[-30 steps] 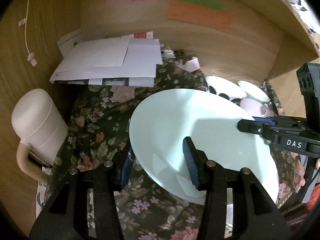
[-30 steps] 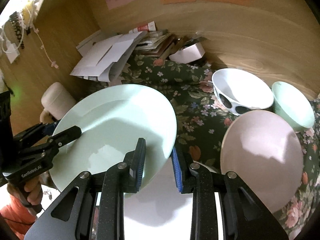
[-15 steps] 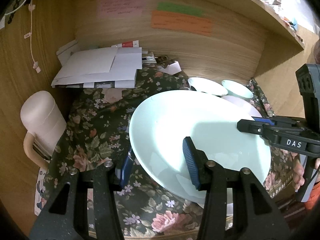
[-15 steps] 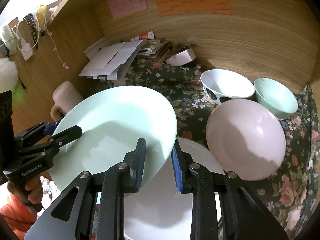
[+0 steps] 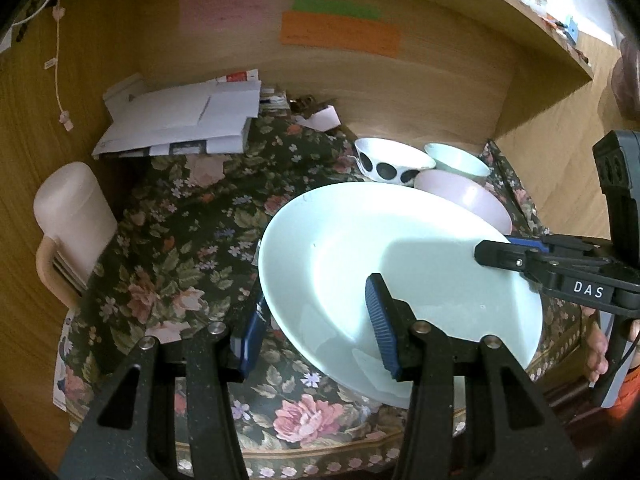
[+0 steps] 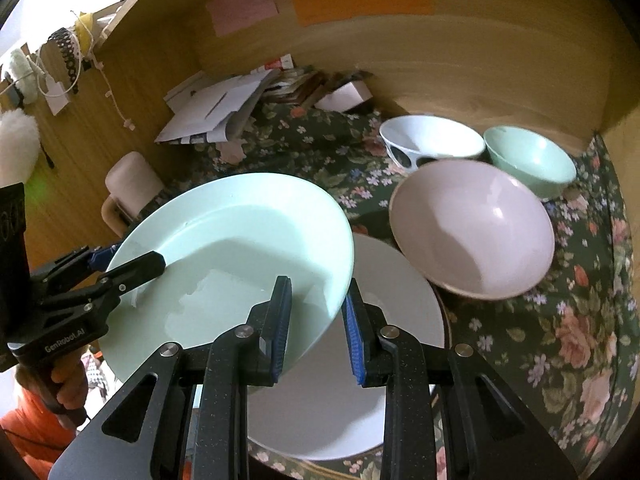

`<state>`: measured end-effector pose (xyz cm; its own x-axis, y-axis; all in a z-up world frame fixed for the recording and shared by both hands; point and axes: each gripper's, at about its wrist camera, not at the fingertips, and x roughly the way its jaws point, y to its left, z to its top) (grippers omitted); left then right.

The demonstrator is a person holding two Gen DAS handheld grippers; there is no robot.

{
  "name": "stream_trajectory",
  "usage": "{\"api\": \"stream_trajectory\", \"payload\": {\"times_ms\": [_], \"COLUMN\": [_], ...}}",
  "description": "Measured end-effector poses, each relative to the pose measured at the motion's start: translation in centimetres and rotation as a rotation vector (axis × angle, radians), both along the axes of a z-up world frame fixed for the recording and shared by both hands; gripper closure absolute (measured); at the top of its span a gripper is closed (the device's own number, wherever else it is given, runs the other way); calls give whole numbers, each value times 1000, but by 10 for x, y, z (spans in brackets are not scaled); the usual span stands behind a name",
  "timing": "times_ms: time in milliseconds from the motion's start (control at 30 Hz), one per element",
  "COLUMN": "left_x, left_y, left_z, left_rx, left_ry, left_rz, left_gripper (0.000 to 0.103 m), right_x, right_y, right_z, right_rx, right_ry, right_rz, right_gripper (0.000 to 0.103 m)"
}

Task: Organize plates and bowls

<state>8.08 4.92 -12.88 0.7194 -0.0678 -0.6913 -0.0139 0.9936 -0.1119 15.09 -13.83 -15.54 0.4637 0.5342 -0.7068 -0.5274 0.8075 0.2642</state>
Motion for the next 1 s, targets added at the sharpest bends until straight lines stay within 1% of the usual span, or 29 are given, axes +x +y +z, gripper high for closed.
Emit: {"api": "stream_trajectory", "payload": {"times_ms": [400,733,1000], "left_x": [5,13,21], "left_y": [-15,-26,-26], "left_z": [-26,-41,-52], "left_rx": [-28,-29,-25], "left_ry": [56,86,106], "left_rz": [-28,-50,-53], "left_gripper": [55,55,55], "right_x": [-5,-2,-2], "right_y": [-19,-29,-30], "right_z": [-27,-41,-50], "right_rx": [-5,-1,-4], "right_ry": [58,98,120], "right_rz": [-40,-73,-70], "right_gripper": [80,80,80]}}
